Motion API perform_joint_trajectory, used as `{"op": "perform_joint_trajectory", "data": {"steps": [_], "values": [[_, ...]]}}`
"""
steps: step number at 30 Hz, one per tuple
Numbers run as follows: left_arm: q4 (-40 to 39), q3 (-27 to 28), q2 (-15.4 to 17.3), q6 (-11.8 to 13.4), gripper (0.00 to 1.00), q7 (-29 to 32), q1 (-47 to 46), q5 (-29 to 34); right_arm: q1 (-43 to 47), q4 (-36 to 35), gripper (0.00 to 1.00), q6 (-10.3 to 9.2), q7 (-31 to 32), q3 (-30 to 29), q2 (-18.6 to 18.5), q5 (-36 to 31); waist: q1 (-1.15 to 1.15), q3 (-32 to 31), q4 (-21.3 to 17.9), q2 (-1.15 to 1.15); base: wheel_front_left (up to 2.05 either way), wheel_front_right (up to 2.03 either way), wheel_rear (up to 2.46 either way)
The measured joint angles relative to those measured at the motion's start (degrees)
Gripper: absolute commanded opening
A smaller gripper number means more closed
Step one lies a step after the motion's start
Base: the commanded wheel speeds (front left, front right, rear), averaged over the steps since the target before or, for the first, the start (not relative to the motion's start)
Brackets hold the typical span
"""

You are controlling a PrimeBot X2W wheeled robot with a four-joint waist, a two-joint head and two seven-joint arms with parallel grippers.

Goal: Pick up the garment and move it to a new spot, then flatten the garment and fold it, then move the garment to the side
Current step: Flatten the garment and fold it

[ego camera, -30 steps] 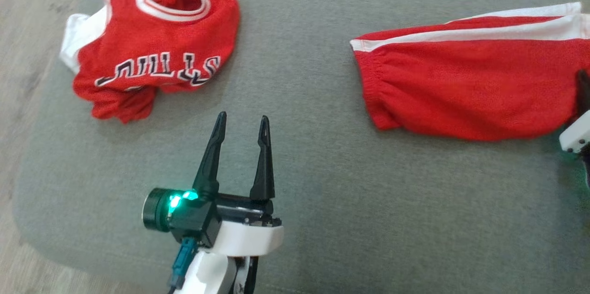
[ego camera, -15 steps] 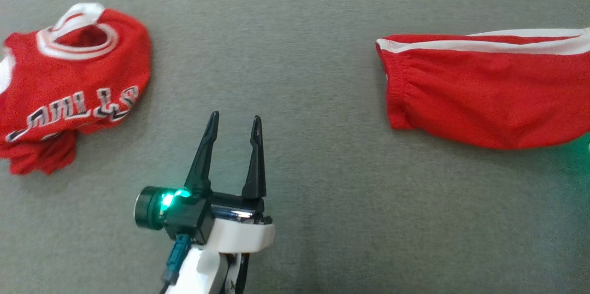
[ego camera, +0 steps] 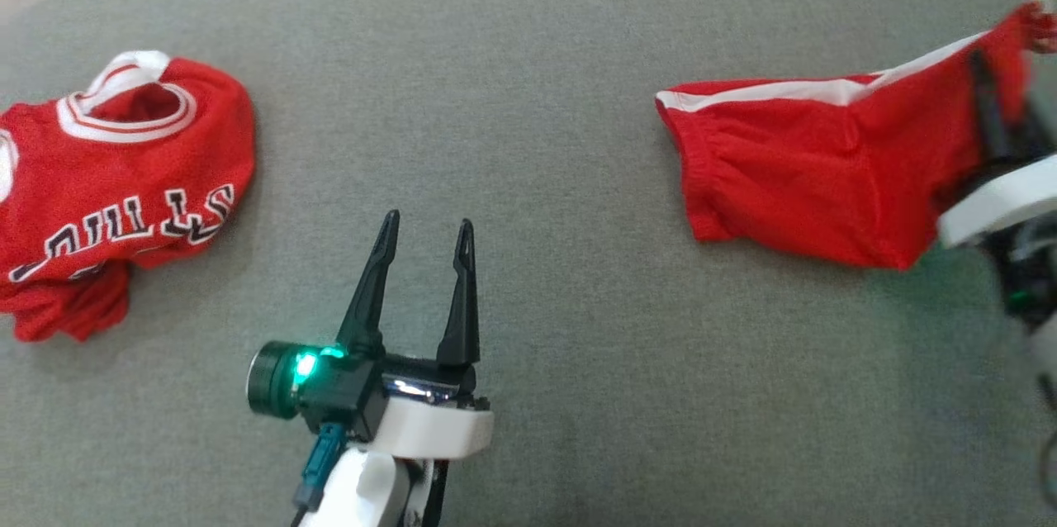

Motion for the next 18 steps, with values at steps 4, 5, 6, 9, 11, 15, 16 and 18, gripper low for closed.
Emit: {"op": "perform_joint_trajectory", "data": {"steps": [4, 5, 6, 9, 11, 15, 16, 18], "values": [[0.02, -0.19, 0.01, 0.0, 1.0, 0.0, 1.18, -1.03, 2.41, -4.53, 0.0, 0.0, 0.01, 3.23, 4.53, -4.5, 0.0, -1.43, 1.12, 0.0, 0.0, 0.0, 0.0], [0.02, -0.25, 0.01, 0.0, 1.0, 0.0, 1.6, -1.15, 2.92, -5.44, 0.0, 0.0, 0.18, 4.56, 5.89, -5.6, 0.0, -1.75, 1.46, 0.0, 0.0, 0.0, 0.0], [0.05, -0.32, 0.03, 0.01, 1.0, 0.0, 2.0, -1.43, 3.3, -6.16, 0.0, 0.0, 0.9, 6.05, 7.16, -6.45, 0.0, -2.01, 1.79, 0.0, 0.0, 0.0, 0.0], [0.02, -0.43, 0.07, 0.05, 1.0, 0.0, 2.66, -1.86, 4.37, -7.2, 0.45, 0.0, 3.03, 10.01, 10.77, -9.01, 0.0, -2.41, 2.77, 0.0, 0.0, 0.0, 0.0], [-0.21, -0.75, 0.07, 0.08, 1.0, 0.0, 2.65, -2.01, 5.75, -7.2, 1.0, 0.0, 3.65, 11.37, 13.16, -11.25, 0.0, -2.44, 3.71, 0.0, 0.0, 0.0, 0.0], [-0.66, -0.66, 0.07, 0.13, 1.0, 0.0, 2.65, -2.03, 7.56, -8.62, 1.0, 0.0, 3.64, 11.66, 14.04, -12.85, 0.0, -2.41, 4.09, 0.0, 0.0, 0.0, 0.0], [-0.65, -0.62, 0.07, 0.13, 1.0, 0.0, 2.66, -2.15, 7.91, -8.98, 1.0, 0.0, 3.63, 11.52, 14.03, -13.35, 0.01, -2.47, 4.05, 0.0, 0.0, 0.0, 0.0], [-0.63, -0.48, 0.07, 0.13, 1.0, 0.0, 2.69, -2.6, 8.94, -9.95, 1.0, 0.0, 3.25, 10.67, 14.04, -14.32, 0.01, -2.87, 3.94, 0.0, 0.0, 0.0, 0.0]]}}
